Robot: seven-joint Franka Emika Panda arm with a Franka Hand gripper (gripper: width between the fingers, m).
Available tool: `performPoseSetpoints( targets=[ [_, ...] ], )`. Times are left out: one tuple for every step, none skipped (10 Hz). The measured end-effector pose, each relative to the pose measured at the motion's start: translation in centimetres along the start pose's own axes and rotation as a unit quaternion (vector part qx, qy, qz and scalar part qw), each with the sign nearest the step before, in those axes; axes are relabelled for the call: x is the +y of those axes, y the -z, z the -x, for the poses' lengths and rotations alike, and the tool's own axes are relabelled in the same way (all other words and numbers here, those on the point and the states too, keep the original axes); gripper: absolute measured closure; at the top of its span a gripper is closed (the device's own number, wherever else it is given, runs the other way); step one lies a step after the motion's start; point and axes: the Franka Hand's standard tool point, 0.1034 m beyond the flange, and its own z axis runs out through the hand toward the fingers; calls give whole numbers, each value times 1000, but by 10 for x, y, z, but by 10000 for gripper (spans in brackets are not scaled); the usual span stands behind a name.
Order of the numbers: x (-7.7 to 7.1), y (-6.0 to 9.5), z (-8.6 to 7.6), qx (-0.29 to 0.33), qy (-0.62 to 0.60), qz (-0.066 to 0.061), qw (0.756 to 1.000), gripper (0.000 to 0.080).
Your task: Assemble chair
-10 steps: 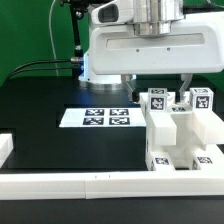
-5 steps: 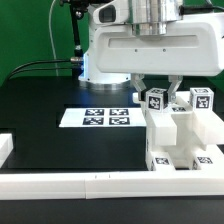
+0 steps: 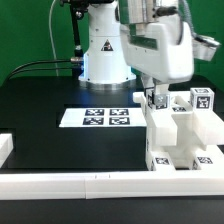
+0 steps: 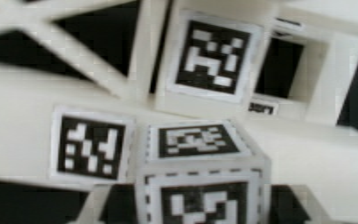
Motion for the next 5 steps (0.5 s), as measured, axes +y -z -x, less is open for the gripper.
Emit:
performPoseSetpoints(
  targets=[
    [0,0,0,-3,-37,-1,999,517],
    [0,0,0,-6,-80,-1,997,515],
    [1,0,0,-7,-107,0,994,515],
    [1,0,1,-8,-134,1,991,515],
    [1,0,1,-8,-156,2,988,515]
  ],
)
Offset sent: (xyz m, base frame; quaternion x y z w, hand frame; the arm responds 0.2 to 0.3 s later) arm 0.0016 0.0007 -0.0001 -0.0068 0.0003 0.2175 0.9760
